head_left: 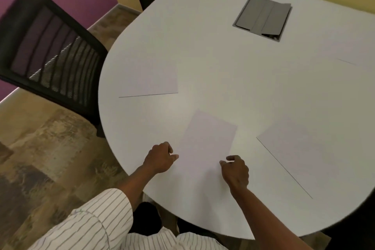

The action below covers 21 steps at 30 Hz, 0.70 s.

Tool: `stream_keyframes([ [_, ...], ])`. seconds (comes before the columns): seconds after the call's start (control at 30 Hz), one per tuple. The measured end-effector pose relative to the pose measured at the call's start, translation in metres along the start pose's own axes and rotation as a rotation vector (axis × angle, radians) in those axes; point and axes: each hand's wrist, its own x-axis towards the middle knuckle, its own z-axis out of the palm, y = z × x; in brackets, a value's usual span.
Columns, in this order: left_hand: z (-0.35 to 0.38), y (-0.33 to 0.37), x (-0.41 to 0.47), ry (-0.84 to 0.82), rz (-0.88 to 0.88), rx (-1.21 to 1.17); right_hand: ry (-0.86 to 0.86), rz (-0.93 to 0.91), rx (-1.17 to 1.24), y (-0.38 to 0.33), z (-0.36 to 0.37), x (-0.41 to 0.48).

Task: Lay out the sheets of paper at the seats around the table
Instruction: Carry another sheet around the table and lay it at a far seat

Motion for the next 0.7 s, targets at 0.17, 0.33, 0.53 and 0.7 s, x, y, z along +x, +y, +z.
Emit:
stream_keyframes([
  [0.17, -0.006, 0.027, 0.049, -0.011, -0.017, -0.018, 0.111, 0.088, 0.079, -0.02, 0.011, 0.017],
  [0.33, -0.003, 0.047, 0.08, -0.039, -0.059, -0.001, 0.172, 0.213, 0.13, -0.034, 0.022, 0.032],
  [0.53, 0.005, 0.065, 0.106, -0.037, -0.123, -0.044, 0.217, 0.292, 0.129, -0.036, 0.036, 0.044],
  [0.7, 0.008, 0.08, 0.116, -0.047, -0.238, -0.098, 0.236, 0.321, 0.097, -0.036, 0.046, 0.043],
])
